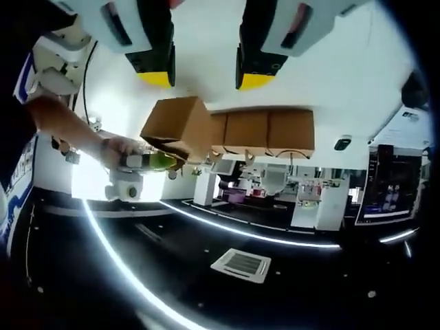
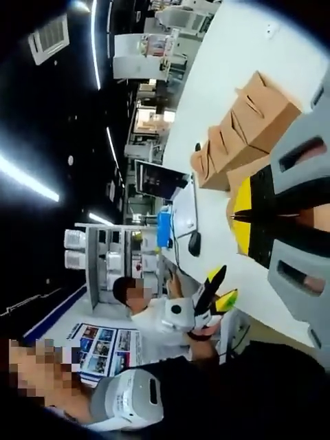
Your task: Pick up one paper box from the group, open the paper box, and remove the item inside
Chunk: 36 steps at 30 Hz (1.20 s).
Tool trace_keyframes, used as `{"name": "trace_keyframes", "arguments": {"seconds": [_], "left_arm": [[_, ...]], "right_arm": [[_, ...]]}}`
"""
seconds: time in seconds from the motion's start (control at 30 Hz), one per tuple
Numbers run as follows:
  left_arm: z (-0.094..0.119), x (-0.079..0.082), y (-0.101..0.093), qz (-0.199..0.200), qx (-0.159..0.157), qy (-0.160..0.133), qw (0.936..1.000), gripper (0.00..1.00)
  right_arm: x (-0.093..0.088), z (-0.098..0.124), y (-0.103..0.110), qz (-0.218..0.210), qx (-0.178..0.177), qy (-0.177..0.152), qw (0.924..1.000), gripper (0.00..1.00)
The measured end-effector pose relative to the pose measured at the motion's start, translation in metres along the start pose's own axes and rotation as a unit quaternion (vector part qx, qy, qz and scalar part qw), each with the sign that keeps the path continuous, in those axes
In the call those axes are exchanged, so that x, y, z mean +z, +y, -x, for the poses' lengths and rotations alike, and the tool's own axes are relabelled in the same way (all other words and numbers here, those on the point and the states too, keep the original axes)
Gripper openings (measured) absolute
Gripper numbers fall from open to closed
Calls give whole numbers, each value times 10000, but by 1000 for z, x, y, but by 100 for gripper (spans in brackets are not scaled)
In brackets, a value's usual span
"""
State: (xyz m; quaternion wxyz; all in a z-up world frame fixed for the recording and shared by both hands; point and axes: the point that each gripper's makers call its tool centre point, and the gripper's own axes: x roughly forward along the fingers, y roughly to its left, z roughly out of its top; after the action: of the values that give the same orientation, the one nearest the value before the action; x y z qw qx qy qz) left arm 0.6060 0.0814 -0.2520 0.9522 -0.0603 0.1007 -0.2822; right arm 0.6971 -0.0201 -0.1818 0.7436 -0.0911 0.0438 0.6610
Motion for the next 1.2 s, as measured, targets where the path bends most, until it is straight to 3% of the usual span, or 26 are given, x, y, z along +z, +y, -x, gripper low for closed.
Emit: {"name": "trace_keyframes", "arguments": {"seconds": [0.27, 0.53, 0.7, 0.8, 1.07, 1.2], "left_arm": [[6, 2, 1, 18, 20, -46, 10000, 37], [8, -3, 4, 118, 68, -47, 9999, 37], [8, -4, 5, 121, 60, -43, 9999, 37], [7, -6, 10, -76, 227, 28, 9997, 37], [6, -7, 8, 9, 174, -8, 9998, 37], [4, -9, 8, -171, 282, 58, 9994, 37]], "right_arm": [[0, -14, 16, 55, 672, -61, 9977, 3], [-10, -23, 21, 17, 955, 45, 9954, 3], [-18, -25, 25, -46, 1068, 169, 9941, 3], [-21, -25, 23, -29, 1062, 246, 9940, 3], [-29, -23, 20, -192, 1160, 226, 9928, 3], [-40, -24, 23, -226, 1224, 338, 9916, 3]]}}
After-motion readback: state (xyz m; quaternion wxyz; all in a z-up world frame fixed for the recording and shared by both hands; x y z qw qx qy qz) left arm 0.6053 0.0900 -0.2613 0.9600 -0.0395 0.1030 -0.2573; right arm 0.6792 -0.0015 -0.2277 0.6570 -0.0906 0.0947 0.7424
